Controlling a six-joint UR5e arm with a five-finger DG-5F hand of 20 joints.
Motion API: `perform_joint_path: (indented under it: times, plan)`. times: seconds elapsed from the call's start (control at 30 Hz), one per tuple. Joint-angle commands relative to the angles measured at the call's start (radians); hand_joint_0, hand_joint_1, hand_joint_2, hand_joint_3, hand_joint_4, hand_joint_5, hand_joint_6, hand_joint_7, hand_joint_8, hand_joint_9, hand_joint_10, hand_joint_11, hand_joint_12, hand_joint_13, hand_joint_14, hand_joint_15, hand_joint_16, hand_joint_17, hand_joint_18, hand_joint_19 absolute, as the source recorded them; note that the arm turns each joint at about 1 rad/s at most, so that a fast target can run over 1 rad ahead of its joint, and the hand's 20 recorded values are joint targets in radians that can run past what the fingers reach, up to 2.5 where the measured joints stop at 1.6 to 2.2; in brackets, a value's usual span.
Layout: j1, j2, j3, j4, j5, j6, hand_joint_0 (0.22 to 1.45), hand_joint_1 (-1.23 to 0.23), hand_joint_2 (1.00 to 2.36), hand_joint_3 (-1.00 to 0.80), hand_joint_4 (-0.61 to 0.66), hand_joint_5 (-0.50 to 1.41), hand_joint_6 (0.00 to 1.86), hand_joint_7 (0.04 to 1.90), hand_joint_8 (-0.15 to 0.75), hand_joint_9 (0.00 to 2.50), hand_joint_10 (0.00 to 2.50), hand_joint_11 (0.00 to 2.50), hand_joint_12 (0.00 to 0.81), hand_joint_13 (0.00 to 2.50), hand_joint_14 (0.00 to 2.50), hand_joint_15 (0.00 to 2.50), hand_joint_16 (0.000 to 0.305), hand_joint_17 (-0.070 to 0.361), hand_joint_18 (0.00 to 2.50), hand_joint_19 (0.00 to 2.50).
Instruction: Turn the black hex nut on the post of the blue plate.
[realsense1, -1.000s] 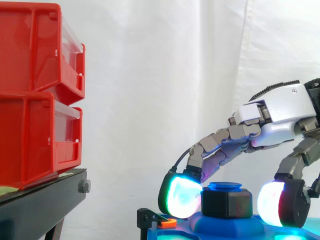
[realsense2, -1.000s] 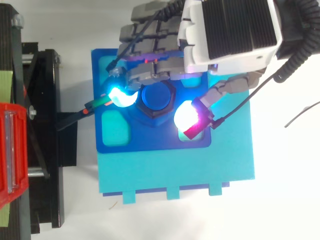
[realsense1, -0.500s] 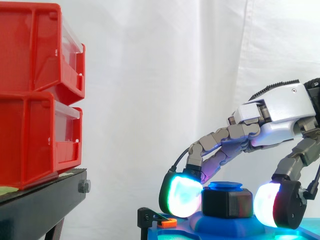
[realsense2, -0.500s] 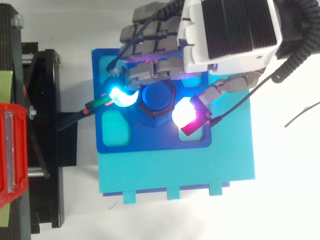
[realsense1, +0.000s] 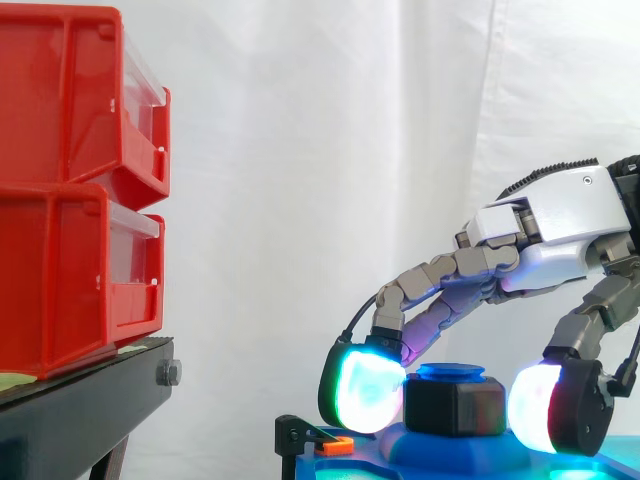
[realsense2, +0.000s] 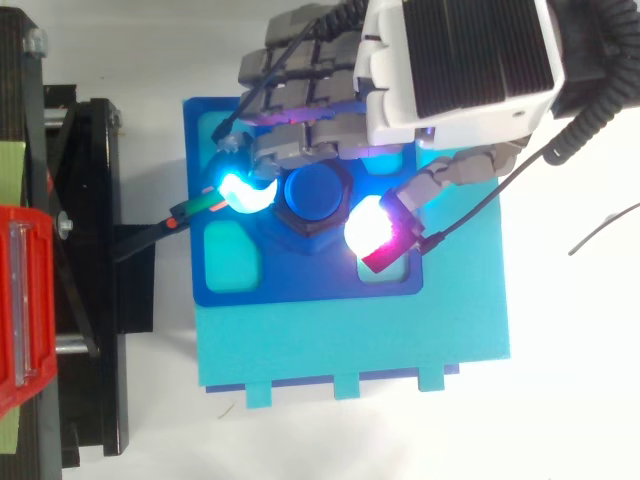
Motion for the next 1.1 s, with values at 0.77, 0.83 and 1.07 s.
perform_joint_path:
  times: [0.77, 0.83, 1.07]
  plan:
    - [0.011, 0.003, 0.152, -0.156, -0.014, 0.057, 0.42, -0.38, 1.0, -0.5, 0.2, -0.22, 0.5, 0.81, 0.26, 0.21, 0.0, 0.0, 0.413, 0.13, 0.0, 0.02, 0.065, 0.146, 0.07, 0.13]
    - [0.012, 0.008, 0.152, -0.187, -0.023, 0.057, 0.42, -0.39, 1.0, -0.5, 0.2, -0.22, 0.5, 0.81, 0.263, 0.22, 0.0, 0.0, 0.412, 0.13, 0.0, 0.02, 0.065, 0.146, 0.07, 0.14]
    - [0.006, 0.044, 0.151, -0.259, -0.044, 0.069, 0.42, -0.39, 1.0, -0.5, 0.18, -0.21, 0.5, 0.73, 0.255, 0.2, 0.0, 0.0, 0.407, 0.06, 0.0, 0.01, 0.064, 0.145, 0.0, 0.1]
